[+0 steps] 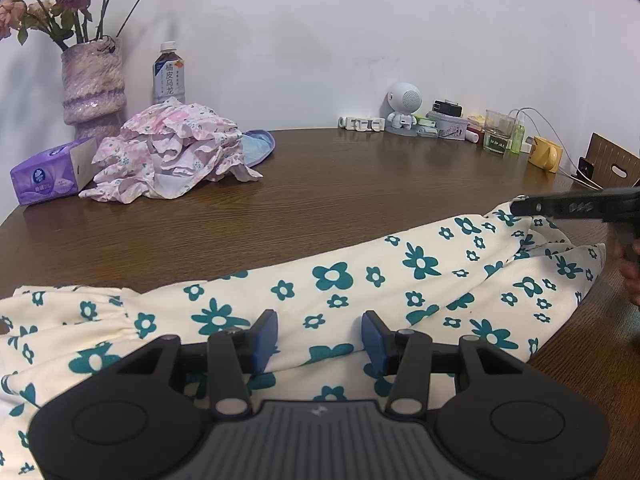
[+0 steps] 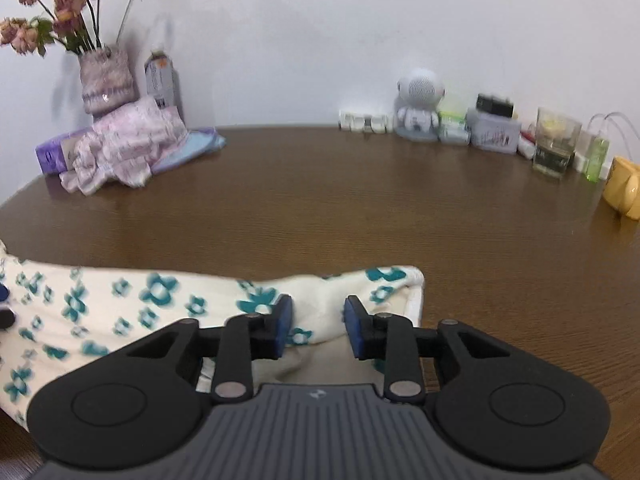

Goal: Fold clothes

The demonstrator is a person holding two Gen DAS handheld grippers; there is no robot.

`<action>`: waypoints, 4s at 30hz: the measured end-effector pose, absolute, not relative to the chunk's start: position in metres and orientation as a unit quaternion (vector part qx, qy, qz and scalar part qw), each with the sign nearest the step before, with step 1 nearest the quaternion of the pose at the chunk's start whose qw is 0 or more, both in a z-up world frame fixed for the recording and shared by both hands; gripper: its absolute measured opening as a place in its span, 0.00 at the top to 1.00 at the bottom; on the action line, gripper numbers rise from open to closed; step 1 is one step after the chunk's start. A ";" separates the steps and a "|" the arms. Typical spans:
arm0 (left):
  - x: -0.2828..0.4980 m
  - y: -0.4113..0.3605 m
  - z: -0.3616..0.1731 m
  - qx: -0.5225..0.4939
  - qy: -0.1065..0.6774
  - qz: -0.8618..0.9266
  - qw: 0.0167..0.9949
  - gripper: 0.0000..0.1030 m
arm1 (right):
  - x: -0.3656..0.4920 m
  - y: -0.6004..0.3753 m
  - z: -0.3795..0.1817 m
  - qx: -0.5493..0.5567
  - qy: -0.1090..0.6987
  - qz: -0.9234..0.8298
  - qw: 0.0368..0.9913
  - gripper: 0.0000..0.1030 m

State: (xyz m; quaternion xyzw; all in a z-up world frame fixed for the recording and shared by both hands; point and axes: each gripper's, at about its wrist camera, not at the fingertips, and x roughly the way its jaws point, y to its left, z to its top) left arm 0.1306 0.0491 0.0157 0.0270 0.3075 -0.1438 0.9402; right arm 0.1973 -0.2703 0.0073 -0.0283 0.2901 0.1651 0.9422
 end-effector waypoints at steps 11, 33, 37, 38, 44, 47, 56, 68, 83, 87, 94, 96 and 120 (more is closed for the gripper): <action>0.128 0.053 0.017 0.011 0.303 -0.148 0.941 0.56 | 0.157 -0.171 0.001 -0.069 0.300 0.309 0.900 0.70; 0.015 0.156 0.050 -0.106 0.305 0.000 0.946 0.36 | 0.129 -0.142 0.007 -0.085 0.260 0.331 0.903 0.58; 0.010 0.161 0.041 -0.126 0.327 0.009 0.937 0.36 | 0.119 -0.123 0.006 -0.109 0.258 0.343 0.897 0.56; 0.010 0.162 0.039 -0.129 0.331 0.011 0.935 0.36 | 0.118 -0.122 0.006 -0.112 0.257 0.341 0.897 0.56; 0.014 0.171 0.030 -0.165 0.345 0.027 0.924 0.34 | 0.113 -0.128 0.008 -0.114 0.253 0.315 0.908 0.52; 0.014 0.173 0.029 -0.171 0.342 0.032 0.923 0.33 | 0.116 -0.134 0.007 -0.109 0.260 0.300 0.911 0.52; 0.027 0.191 0.028 -0.216 0.320 0.050 0.921 0.28 | 0.118 -0.141 0.003 -0.104 0.272 0.297 0.909 0.51; 0.065 0.194 0.026 -0.256 0.304 0.072 0.915 0.24 | 0.128 -0.156 -0.001 -0.074 0.297 0.289 0.907 0.49; 0.095 0.202 0.024 -0.282 0.298 0.057 0.910 0.25 | 0.139 -0.197 0.002 -0.031 0.295 0.253 0.921 0.48; 0.104 0.197 0.024 -0.258 0.295 0.085 0.916 0.27 | 0.139 -0.201 -0.001 -0.038 0.302 0.254 0.918 0.48; 0.123 0.193 0.023 -0.220 0.292 0.126 0.922 0.27 | 0.138 -0.198 -0.001 -0.046 0.304 0.254 0.917 0.47; 0.128 0.195 0.023 -0.213 0.291 0.134 0.923 0.27 | 0.138 -0.198 -0.001 -0.047 0.304 0.254 0.917 0.47; 0.105 0.110 0.047 0.145 0.193 0.062 0.968 0.87 | 0.138 -0.198 -0.003 -0.046 0.302 0.258 0.917 0.44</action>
